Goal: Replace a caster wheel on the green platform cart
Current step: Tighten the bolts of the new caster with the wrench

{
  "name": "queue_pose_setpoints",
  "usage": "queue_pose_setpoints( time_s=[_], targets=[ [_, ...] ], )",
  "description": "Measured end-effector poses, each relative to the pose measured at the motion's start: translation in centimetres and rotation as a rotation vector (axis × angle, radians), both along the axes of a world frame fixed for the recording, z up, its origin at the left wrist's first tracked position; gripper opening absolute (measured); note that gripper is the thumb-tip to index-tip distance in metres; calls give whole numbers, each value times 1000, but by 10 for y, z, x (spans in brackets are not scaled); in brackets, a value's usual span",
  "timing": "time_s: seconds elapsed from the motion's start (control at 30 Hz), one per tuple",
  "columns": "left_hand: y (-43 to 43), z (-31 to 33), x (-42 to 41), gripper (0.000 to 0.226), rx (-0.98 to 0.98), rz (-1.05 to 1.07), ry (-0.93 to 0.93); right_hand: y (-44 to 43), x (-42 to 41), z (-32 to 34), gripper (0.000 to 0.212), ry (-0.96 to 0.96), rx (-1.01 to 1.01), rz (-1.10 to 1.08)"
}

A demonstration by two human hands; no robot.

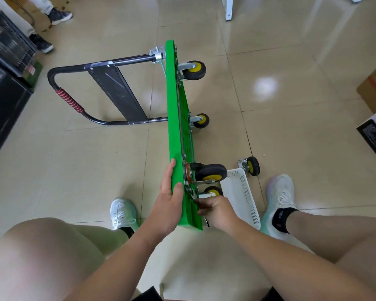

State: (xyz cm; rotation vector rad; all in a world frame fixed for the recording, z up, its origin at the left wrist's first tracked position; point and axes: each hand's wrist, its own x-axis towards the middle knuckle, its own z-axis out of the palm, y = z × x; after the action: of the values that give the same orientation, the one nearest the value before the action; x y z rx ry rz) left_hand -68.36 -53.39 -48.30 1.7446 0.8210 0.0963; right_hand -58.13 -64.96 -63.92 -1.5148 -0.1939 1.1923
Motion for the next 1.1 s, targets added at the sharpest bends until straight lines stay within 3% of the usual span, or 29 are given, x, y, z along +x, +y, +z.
queue_pose_setpoints(
  time_s=[0.17,0.43,0.6,0.77,0.97,1.1],
  targets=[
    [-1,2,1,58,-2,1,-10,6,-1,20,42,5,-14,-29],
    [1,0,0,58,-9,-5,-19,3,-1,26,49,-92,-72,38],
    [2,-1,1,57,-20,-9,-27,-13,-7,61,23,-184,-88,130],
    [2,-4,1,58,-31,-3,-43,-7,2,109,18,22,-153,155],
    [2,-2,0,59,-35,-12,-31,-5,-1,123,24,104,-186,128],
    [2,-3,0,60,-45,-9,-41,-20,-7,104,21,-63,-207,153]
  ],
)
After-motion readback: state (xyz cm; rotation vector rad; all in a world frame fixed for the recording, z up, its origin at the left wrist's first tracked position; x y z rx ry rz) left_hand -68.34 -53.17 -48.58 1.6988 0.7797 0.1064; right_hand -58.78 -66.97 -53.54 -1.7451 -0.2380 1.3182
